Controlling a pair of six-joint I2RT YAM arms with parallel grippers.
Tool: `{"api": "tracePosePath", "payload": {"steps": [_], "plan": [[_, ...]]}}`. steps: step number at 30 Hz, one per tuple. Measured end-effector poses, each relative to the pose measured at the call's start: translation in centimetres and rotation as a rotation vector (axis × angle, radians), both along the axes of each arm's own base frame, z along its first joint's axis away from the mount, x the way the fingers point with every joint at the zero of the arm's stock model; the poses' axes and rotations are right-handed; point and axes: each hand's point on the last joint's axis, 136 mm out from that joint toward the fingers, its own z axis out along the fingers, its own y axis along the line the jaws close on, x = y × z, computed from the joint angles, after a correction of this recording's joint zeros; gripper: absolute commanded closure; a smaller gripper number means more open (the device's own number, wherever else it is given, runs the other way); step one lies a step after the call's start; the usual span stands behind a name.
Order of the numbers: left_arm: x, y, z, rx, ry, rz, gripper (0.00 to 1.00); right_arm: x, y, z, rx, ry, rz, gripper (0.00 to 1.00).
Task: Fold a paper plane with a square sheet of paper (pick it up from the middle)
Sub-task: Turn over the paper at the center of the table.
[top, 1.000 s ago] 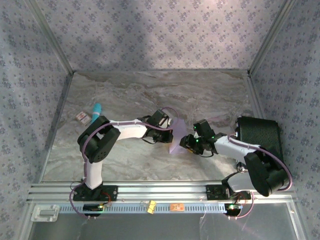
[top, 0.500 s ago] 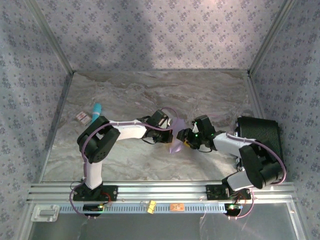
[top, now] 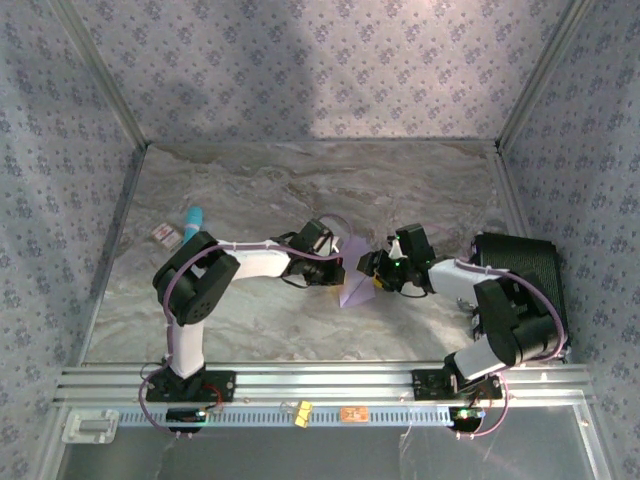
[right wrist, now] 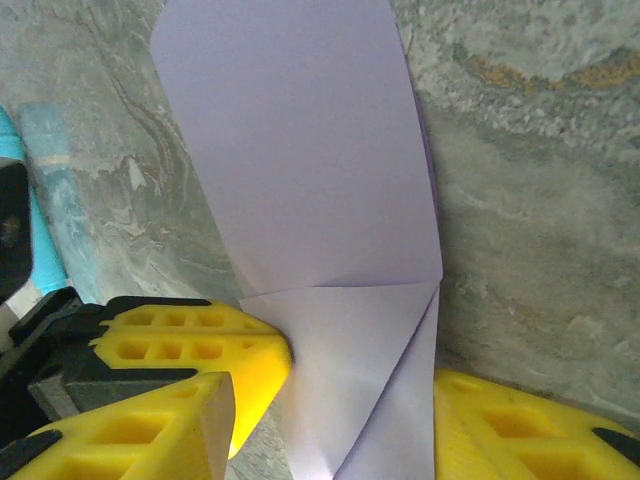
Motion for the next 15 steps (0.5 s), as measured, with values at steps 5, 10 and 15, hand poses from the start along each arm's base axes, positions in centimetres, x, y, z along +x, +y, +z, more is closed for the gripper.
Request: {"api": "tracePosePath", "payload": {"steps": [5,10,15], "plan": [[0.0,0.0,0.0,-0.001,0.003,0.003,0.97,0.3,0.0,-0.3,0.014,-0.014,-0.007,0.60],[0.0,0.0,0.0,-0.001,0.004,0.004,0.97,0.8,-0.4,-0.6,0.023,-0.023,-0.024,0.67],[0.0,0.0,0.0,-0.004,0.007,0.004,0.97,1.2,-0.6,-0.5,0.031,-0.041,-0.025,0.75]]}}
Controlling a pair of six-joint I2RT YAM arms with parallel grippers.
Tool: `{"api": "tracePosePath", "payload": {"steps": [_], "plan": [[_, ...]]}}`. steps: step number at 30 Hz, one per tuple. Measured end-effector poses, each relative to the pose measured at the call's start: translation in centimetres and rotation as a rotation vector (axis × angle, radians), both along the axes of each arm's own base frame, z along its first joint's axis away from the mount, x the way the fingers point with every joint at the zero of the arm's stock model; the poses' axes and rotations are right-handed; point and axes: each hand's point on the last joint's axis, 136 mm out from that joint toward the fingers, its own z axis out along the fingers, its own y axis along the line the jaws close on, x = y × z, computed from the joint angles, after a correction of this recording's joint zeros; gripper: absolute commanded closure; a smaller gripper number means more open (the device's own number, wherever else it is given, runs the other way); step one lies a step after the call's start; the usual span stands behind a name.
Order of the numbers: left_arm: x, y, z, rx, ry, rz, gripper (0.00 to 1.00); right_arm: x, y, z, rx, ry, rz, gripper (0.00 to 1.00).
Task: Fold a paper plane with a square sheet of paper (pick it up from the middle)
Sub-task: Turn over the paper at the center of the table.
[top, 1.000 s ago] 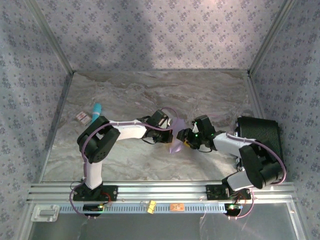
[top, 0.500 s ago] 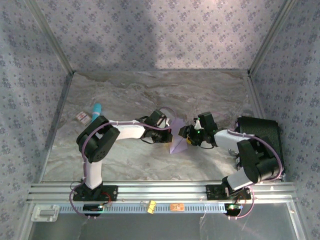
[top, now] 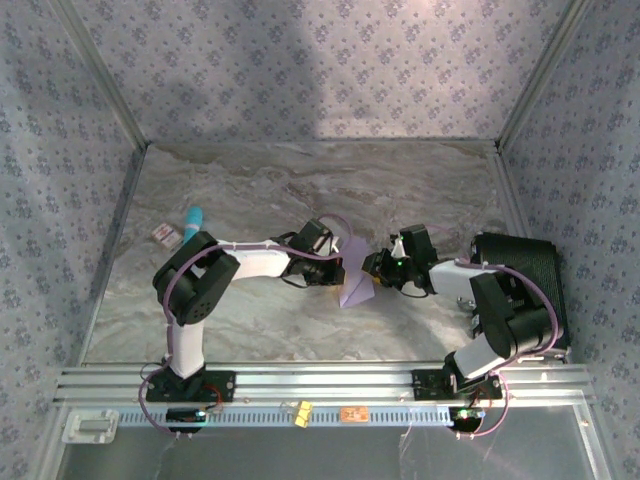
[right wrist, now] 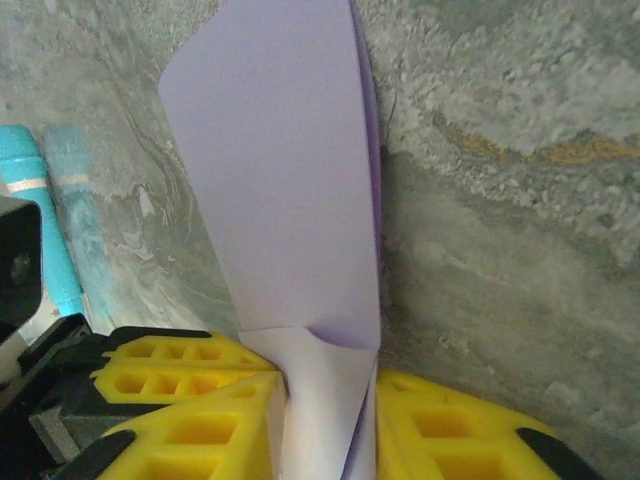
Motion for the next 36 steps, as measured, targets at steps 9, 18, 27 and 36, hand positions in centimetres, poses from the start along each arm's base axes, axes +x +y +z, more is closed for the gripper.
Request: {"api": "tracePosePath", "payload": {"steps": [9,18,27,36], "plan": [[0.0,0.1,0.0,-0.006,0.008,0.006,0.94,0.0,-0.2,-0.9,-0.006,0.006,0.007,0.88],[0.0,0.5,1.7,-0.024,0.006,0.042,0.78,0.1,-0.3,0.7,0.004,-0.056,0.031,0.96],[0.8,2.3,7.5,-0.052,-0.090,0.089,0.74,-0.6,-1.0,2.6,-0.099,-0.123,0.065,0.95],[0.6,9.8,9.8,0.020,-0.176,0.223,0.69,-0.5,-1.6,8.5,-0.439,-0.299,0.110,0.95]]}}
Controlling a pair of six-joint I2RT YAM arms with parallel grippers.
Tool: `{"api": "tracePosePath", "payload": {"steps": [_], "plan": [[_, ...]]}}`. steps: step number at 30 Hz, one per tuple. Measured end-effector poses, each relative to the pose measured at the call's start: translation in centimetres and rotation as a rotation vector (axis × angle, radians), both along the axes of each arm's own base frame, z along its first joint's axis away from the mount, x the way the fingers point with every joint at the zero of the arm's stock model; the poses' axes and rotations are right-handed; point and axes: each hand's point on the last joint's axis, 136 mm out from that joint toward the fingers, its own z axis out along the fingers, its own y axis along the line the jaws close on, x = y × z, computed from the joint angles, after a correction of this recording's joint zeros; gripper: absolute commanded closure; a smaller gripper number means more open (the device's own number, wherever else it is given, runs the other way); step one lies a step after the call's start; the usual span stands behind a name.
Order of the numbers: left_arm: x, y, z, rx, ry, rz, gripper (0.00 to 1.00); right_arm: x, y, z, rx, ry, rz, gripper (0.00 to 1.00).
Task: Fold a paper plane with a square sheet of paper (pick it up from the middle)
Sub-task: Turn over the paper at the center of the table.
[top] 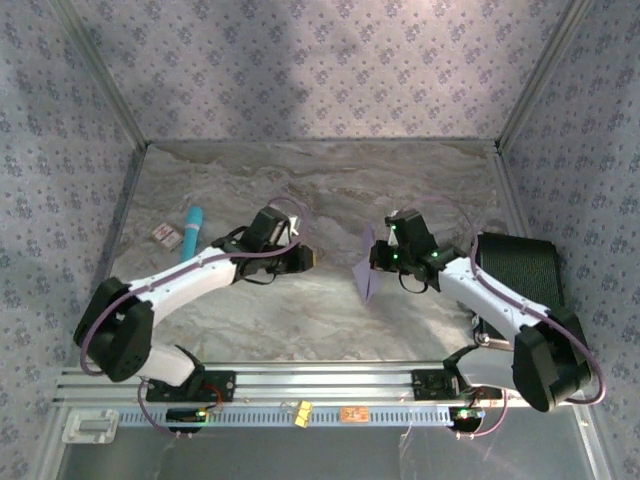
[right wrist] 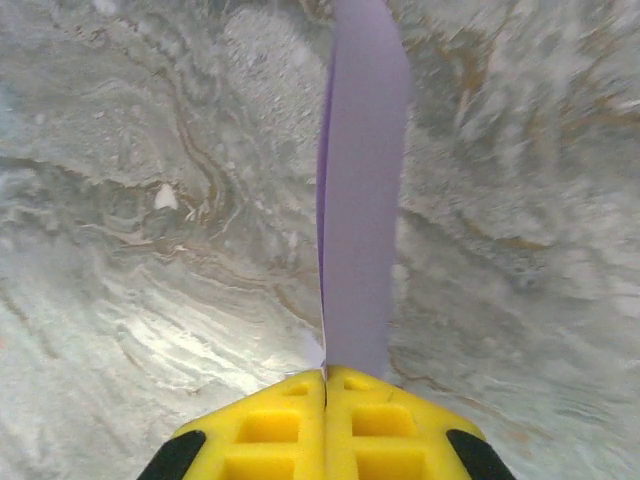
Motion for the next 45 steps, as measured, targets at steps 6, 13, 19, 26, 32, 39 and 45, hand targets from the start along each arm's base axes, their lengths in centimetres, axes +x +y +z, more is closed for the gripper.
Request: {"api": "tracePosePath", "payload": {"steps": [6,13,19,26,32,39,45], "plan": [[0.2,5.3,-0.8,0.033,-0.004,0.126,0.63,-0.9,-2.5,1.1,-0.271,-0.031,-0.072,0.96],[0.9,8.8,-1.1,0.027,0.004,0.259,0.59,-1.0,-4.1,1.9,-0.615,-0.053,-0.120,0.97],[1.2,10.3,0.0,0.017,-0.022,0.314,0.59,-1.7,-3.2,0.7,-0.832,-0.072,-0.075,0.96],[0.8,13.1,0.0,0.034,-0.031,0.436,0.55,-2.1,-0.1,-3.0,-0.928,-0.033,0.034,0.95],[0.5,14.1,-0.7,0.065,-0.004,0.490,0.55,-2.4,4.0,-6.1,-0.853,0.022,0.141,0.92],[-0.1,14.3,-1.3,0.075,0.031,0.502,0.54,-2.1,9.0,-7.2,-0.599,0.055,0.199,0.67],[-0.8,13.1,-2.5,0.041,0.093,0.455,0.52,-2.4,8.8,-5.4,-0.283,0.044,0.181,0.61]]}}
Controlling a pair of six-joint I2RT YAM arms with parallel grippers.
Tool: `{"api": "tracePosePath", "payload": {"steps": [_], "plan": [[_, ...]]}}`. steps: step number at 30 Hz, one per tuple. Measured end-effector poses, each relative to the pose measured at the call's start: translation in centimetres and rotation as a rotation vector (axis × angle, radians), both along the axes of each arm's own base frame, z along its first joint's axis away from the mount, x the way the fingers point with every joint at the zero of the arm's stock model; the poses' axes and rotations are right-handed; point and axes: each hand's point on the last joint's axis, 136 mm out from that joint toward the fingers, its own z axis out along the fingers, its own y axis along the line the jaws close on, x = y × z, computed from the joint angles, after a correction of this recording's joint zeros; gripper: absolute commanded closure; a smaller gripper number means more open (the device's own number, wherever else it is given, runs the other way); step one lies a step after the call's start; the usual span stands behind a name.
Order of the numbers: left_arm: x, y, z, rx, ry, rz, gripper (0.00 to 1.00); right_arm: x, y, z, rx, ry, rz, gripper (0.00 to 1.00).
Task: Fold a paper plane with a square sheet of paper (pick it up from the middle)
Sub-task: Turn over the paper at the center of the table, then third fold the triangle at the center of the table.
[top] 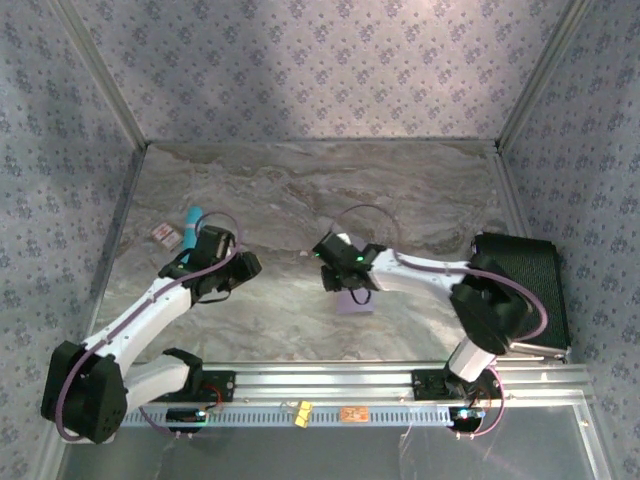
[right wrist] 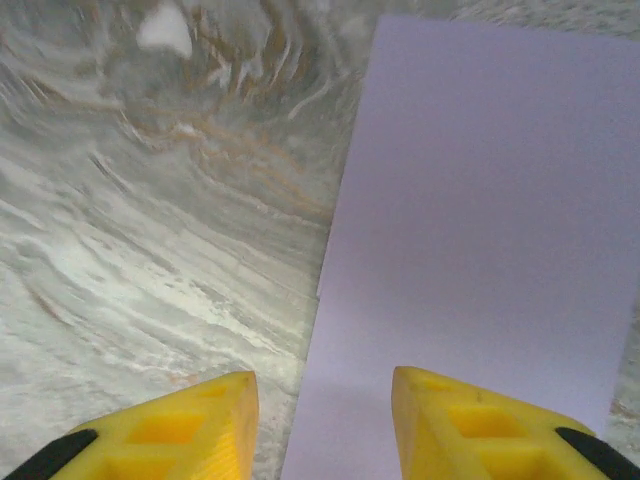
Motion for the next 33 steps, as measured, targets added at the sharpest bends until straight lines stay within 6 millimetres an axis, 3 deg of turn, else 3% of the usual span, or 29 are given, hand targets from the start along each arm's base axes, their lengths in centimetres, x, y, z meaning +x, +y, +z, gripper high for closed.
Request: {"api": "tracePosePath", "payload": {"steps": [5,9,12,21,28,33], "plan": [[0.7,-2.1,-0.8,-0.039,0.066,-0.060,0.53,1.8,-4.5,2.1,0.220,-0.016,-0.151,0.69],[2.1,-5.4,0.2,-0.074,0.055,-0.145,0.53,1.2,-7.7,1.0,0.358,0.012,-0.246,0.78],[2.7,-7.8,0.5,-0.105,0.049,-0.204,0.55,0.4,-9.1,0.0,0.418,0.054,-0.288,0.83],[2.3,-11.6,-2.1,-0.155,0.120,-0.279,0.57,-0.2,-8.5,0.2,0.540,0.109,-0.269,0.90],[3.2,-14.3,-2.3,-0.202,0.131,-0.324,0.60,-0.2,-8.3,0.0,0.576,0.144,-0.260,0.94],[2.8,-16.3,-2.5,-0.229,0.145,-0.358,0.60,-0.1,-8.0,-0.5,0.591,0.167,-0.257,0.94]]}}
